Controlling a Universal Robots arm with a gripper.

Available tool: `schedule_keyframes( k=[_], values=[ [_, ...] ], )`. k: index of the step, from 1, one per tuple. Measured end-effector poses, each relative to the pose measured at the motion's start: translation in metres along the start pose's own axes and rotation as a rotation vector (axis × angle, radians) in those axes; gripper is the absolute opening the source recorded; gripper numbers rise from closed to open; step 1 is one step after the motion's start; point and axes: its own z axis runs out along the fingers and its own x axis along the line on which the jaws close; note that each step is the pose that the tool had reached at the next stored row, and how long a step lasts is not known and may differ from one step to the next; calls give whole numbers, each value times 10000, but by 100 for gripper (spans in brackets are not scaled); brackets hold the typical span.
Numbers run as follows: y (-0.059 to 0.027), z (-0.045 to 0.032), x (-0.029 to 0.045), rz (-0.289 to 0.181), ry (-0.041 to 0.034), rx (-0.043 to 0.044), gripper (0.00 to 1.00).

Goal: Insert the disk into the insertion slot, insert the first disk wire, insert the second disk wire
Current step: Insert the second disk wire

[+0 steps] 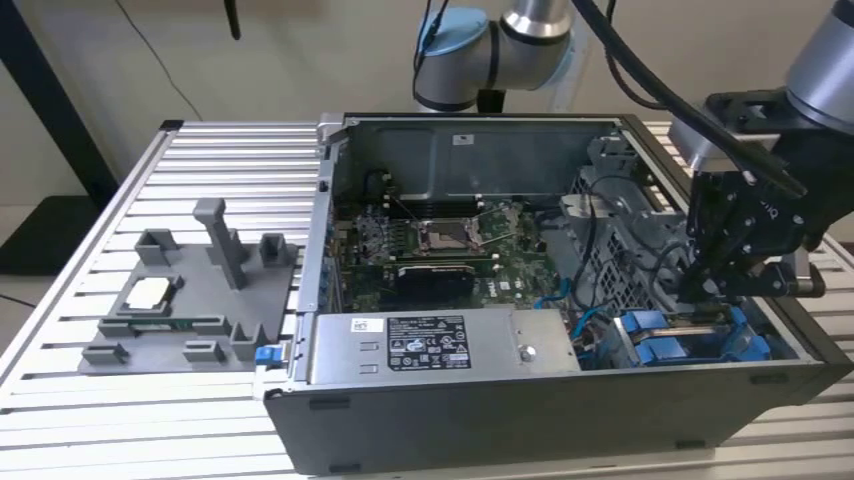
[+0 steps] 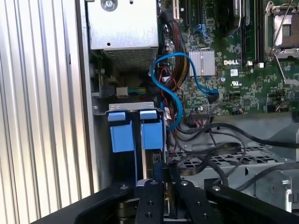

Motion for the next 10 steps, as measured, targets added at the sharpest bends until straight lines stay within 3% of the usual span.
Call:
schedule_keyframes(
  k=[5,10],
  values=[
    [0,47,2,-10,30,192,16],
    [1,74,4,-12,25,242,16]
  ],
)
